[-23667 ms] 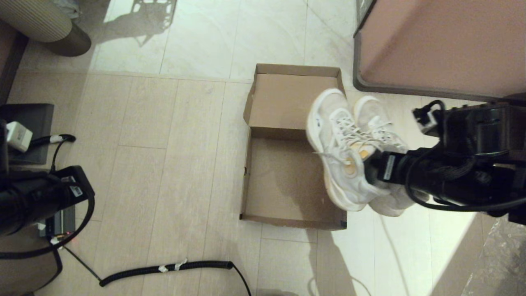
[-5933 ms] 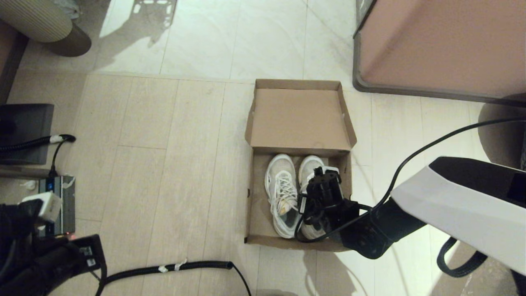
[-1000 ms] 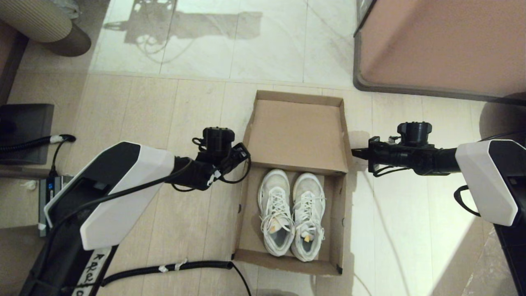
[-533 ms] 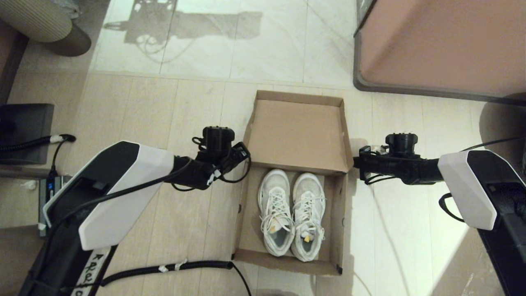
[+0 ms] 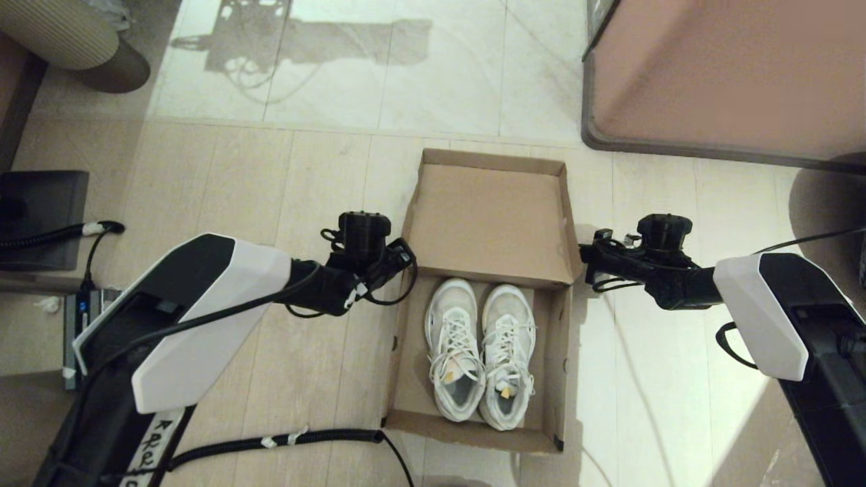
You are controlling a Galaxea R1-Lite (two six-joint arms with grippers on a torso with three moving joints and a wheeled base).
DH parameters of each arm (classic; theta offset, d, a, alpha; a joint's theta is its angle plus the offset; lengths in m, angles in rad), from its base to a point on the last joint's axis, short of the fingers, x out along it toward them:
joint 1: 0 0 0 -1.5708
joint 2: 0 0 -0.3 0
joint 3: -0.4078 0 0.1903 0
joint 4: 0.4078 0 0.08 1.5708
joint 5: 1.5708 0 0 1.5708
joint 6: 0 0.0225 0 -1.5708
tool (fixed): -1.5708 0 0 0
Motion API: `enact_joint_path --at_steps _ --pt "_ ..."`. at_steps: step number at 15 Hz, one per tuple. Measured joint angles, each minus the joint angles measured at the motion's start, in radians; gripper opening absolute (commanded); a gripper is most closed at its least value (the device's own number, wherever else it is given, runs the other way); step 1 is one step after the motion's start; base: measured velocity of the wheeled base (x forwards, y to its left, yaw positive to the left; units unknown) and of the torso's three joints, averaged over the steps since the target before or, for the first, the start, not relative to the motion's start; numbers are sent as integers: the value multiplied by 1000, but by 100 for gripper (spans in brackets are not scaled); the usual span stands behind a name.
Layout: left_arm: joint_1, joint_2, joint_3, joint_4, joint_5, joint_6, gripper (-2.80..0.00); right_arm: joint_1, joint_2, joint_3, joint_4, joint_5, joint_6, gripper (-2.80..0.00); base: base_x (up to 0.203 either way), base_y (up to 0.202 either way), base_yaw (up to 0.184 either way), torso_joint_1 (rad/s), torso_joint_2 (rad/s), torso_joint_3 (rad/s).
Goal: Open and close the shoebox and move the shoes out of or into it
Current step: Close the shoe box
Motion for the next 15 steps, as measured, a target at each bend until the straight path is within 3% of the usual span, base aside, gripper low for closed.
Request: enact_joint_path --at_steps 5,9,15 --pt "-10 -2 5 0 -5 0 -280 -3 10 1 -78 69 93 -280 0 0 0 0 0 0" --pt "-18 -2 8 -1 -5 0 -280 -6 20 1 -198 80 239 -280 0 0 0 0 0 0" --pt "-24 -2 12 -1 -6 -1 -280 -15 -9 1 -283 170 293 -280 0 0 0 0 0 0"
